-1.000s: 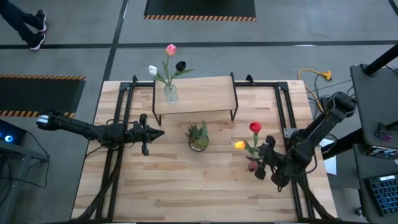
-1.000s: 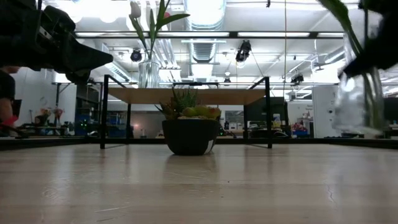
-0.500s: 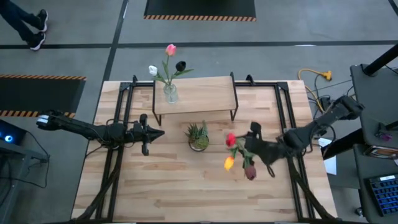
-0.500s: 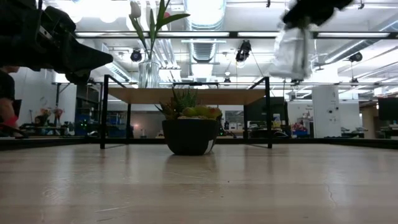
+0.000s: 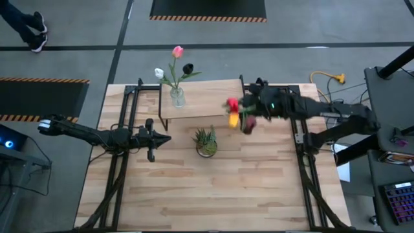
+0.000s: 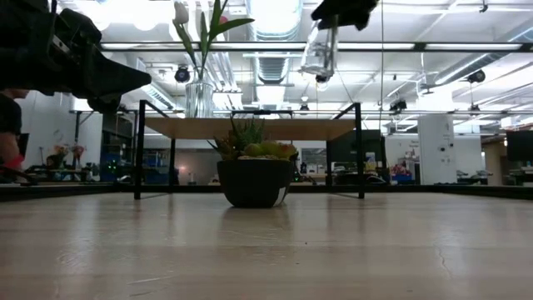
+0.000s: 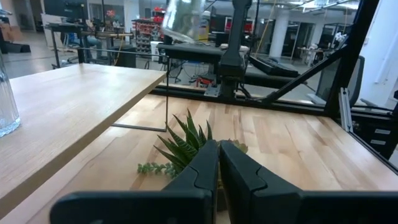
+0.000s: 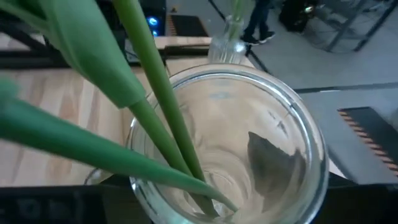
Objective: Pick and place flowers into a vace then onto a shelf
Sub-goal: Put the transparent vase with the flowers on the shelf
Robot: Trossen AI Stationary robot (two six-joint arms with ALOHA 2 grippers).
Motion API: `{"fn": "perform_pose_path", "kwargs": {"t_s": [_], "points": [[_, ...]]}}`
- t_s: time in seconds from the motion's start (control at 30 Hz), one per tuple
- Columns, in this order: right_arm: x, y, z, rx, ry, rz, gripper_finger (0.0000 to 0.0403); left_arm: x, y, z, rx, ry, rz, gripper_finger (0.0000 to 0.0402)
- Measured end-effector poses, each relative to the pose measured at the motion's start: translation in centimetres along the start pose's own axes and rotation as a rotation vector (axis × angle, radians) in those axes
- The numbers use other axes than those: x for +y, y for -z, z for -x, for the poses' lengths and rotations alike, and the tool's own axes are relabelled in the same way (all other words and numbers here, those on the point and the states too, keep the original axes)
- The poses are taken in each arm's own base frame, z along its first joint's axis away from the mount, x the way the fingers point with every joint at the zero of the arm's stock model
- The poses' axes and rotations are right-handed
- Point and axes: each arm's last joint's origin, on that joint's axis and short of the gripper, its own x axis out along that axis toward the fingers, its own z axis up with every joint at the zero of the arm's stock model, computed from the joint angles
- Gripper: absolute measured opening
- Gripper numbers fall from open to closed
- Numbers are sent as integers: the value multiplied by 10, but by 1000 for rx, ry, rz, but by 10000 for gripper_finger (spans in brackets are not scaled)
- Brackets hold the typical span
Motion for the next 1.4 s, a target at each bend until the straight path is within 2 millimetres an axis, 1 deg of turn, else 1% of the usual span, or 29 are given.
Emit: {"fn": "perform_pose_path", "kwargs": {"t_s": [0.1,0.2,0.3,0.37,0.43,0.57,0.73,0.87,1.03,1.27,1.4], "points": [[-26,-9,-13,2,-37,-63,172,0,0,0,0,0,0,0],[-46,-11,-33,34,-18,-82,172,0,0,0,0,0,0,0],[-59,-11,-53,75,4,-83,172,0,0,0,0,0,0,0],[-66,-15,-64,84,-26,-86,172,0,0,0,0,0,1,0],[-72,-18,-73,92,-44,-93,172,0,0,0,0,0,0,0],[-86,-18,-89,123,-30,-135,172,0,0,0,-1,0,1,0],[-100,-16,-95,153,-6,-156,172,0,0,0,2,0,0,0],[-107,-9,-101,174,-32,-189,172,0,0,0,4,-1,-1,0],[-110,-3,-108,194,-30,-193,172,0,1,0,14,-2,-4,0],[-111,-1,-111,198,-45,-195,173,0,2,0,22,-3,-7,0],[-111,3,-115,215,-48,-197,182,0,3,0,28,-3,-9,0]]}}
